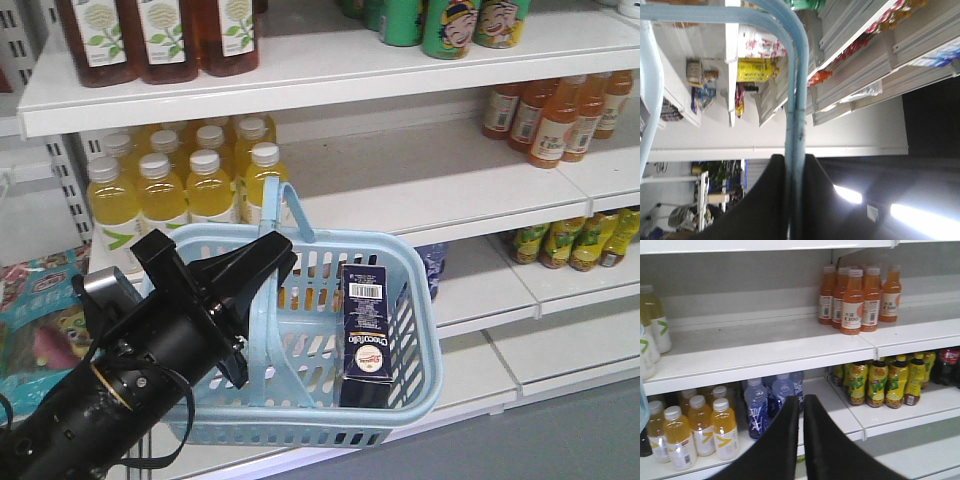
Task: Left arm holds basket, right arm returns cookies
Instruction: 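Turn the base along the shelves, keeping the basket in the left gripper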
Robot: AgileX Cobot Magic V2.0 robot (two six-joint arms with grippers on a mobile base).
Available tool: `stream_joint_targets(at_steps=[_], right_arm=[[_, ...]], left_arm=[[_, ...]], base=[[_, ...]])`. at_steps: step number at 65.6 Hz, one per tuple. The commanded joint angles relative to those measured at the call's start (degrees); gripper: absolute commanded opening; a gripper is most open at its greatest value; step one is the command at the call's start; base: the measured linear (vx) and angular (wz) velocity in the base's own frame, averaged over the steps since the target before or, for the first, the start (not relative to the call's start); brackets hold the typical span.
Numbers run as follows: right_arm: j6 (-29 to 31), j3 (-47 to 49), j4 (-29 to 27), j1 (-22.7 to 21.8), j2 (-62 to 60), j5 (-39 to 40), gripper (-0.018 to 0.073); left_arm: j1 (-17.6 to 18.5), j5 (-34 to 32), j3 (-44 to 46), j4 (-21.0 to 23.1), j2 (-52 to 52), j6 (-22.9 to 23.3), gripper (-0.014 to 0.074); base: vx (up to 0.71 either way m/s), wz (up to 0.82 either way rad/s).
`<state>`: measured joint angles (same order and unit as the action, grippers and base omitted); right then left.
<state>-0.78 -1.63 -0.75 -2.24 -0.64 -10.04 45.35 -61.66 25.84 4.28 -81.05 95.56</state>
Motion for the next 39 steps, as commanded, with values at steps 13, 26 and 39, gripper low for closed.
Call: stream_joint_targets(at_steps=[13, 26, 39], right_arm=[[0.3, -1.0, 0.4, 0.0, -0.7, 4.1, -0.0006], [0.3, -1.0, 0.4, 0.0, -0.7, 4.1, -0.0006], [0.3, -1.0, 0.4, 0.0, -0.7, 4.1, -0.0006]], left_arm=[[0.3, -7.6, 1.8, -0.2, 1.7, 0.1, -0.0003], [0.3, -7.6, 1.8, -0.2, 1.7, 0.1, -0.0003], [0.3, -7.6, 1.8, -0.2, 1.7, 0.1, -0.0003]], base=[[0.11, -0.44], [0.1, -0.38], [0.09, -0.33]])
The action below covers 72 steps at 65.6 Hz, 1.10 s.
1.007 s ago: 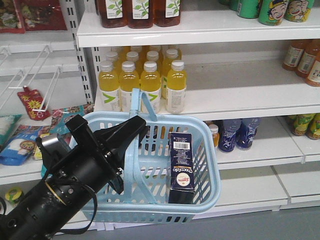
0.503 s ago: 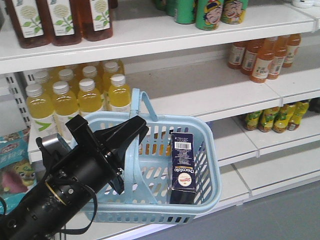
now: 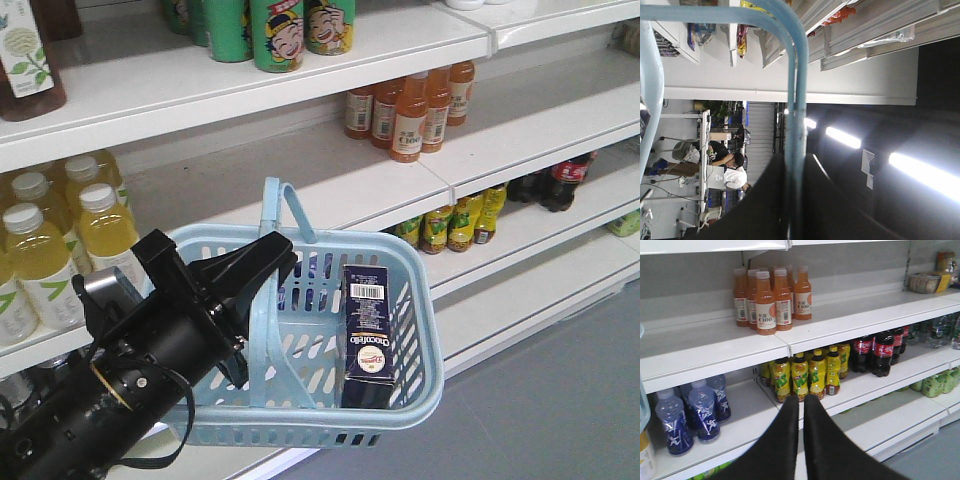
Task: Left arm holds basket, right arm returns cookies
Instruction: 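Turn the base along the shelves, keeping the basket in the left gripper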
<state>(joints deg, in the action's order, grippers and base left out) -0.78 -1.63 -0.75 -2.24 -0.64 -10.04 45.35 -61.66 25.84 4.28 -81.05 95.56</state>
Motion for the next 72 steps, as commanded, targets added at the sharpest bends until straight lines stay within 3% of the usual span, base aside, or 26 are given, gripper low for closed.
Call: stream_joint_targets(at_steps=[1, 72], right_arm=[[0.3, -1.0, 0.4, 0.0, -0.7, 4.1, -0.0006], [0.3, -1.0, 0.4, 0.0, -0.7, 4.1, -0.0006]], left_arm=[[0.3, -7.6, 1.8, -0.2, 1.7, 0.1, -0.0003], [0.3, -7.6, 1.8, -0.2, 1.7, 0.1, -0.0003]], base=[[0.08, -0.32], [0.11, -0.44]])
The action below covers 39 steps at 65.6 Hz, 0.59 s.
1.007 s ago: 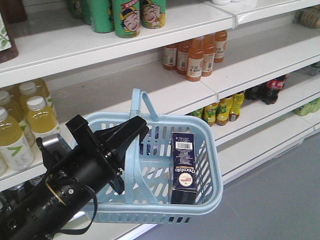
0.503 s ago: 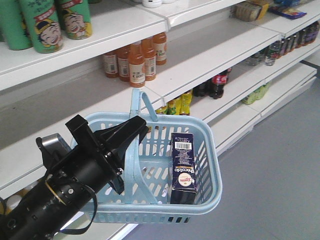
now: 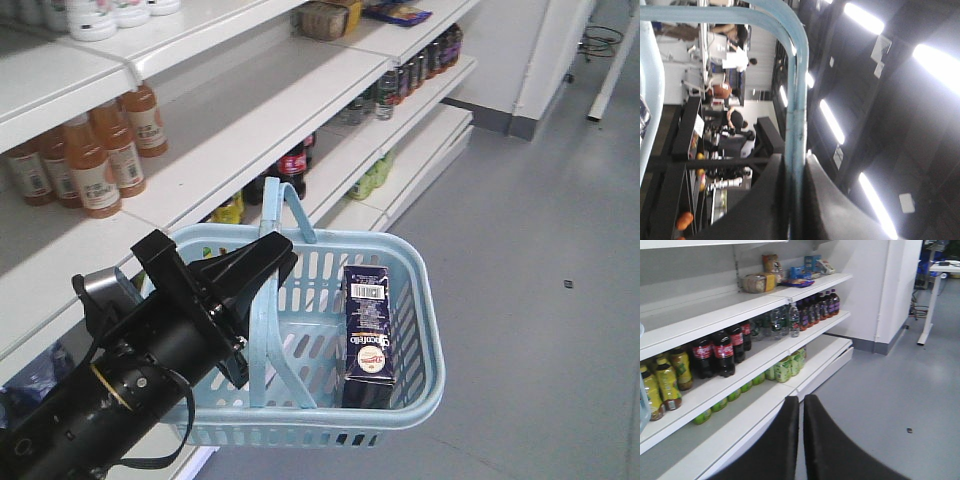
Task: Left arm holds basket, right arm returns cookies
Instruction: 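Turn the base along the shelves, keeping the basket in the left gripper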
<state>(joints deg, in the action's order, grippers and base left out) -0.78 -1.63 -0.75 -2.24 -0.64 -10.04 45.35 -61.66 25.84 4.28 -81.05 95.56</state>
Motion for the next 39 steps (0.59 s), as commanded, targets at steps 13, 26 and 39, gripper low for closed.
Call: stream_joint_targets(at_steps=[13, 26, 39], right_arm=[[0.3, -1.0, 0.4, 0.0, -0.7, 4.1, -0.0006], [0.3, -1.0, 0.4, 0.0, -0.7, 4.1, -0.0006], [0.3, -1.0, 0.4, 0.0, -0.7, 4.1, -0.0006]], left_arm=[[0.3, -7.6, 1.8, -0.2, 1.7, 0.1, -0.0003], [0.3, -7.6, 1.8, -0.2, 1.7, 0.1, -0.0003], [0.3, -7.6, 1.8, -0.2, 1.7, 0.1, -0.0003]], base=[[0.13, -0.57], [0.13, -0.54], [0.12, -0.47]])
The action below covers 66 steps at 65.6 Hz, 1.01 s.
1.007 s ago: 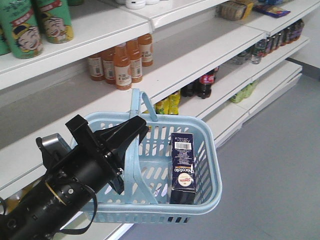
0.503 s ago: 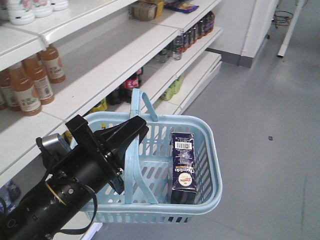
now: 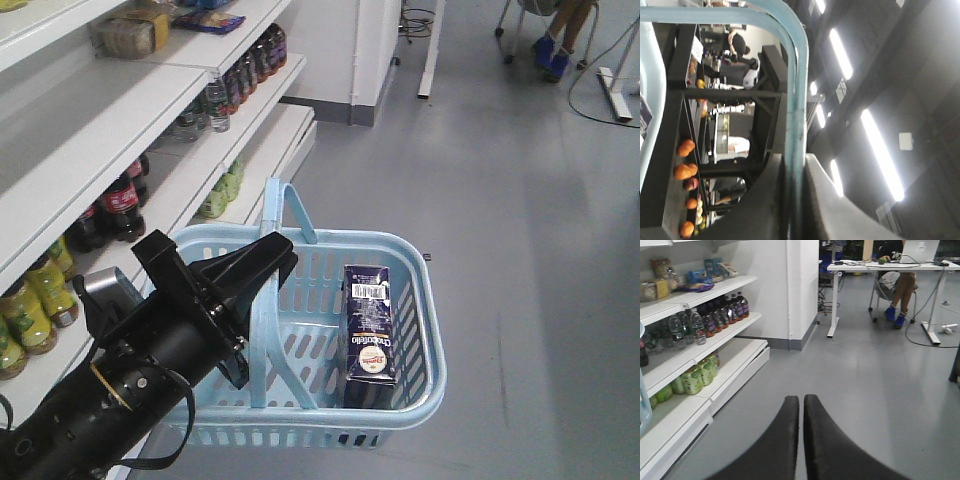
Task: Left arm holds basket, right arm returns cookies
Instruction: 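Drive down the aisle past the desks holding the basket in the left gripper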
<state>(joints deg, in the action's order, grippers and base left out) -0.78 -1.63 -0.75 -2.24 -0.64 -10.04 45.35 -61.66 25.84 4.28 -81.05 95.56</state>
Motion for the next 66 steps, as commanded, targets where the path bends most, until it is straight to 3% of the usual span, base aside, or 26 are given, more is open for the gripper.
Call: stream_joint_targets(at_steps=[1, 33, 66], right_arm=[[0.3, -1.0, 0.4, 0.0, -0.7, 4.1, -0.0006], [0.3, -1.0, 0.4, 0.0, -0.7, 4.1, -0.0006], [0.3, -1.0, 0.4, 0.0, -0.7, 4.1, -0.0006]], left_arm=[[0.3, -7.6, 1.8, -0.2, 1.7, 0.1, -0.0003], [0.3, -7.6, 1.8, -0.2, 1.7, 0.1, -0.0003], [0.3, -7.6, 1.8, -0.2, 1.7, 0.1, -0.0003]], base=[[0.11, -0.44], [0.09, -0.34], [0.04, -0.09]])
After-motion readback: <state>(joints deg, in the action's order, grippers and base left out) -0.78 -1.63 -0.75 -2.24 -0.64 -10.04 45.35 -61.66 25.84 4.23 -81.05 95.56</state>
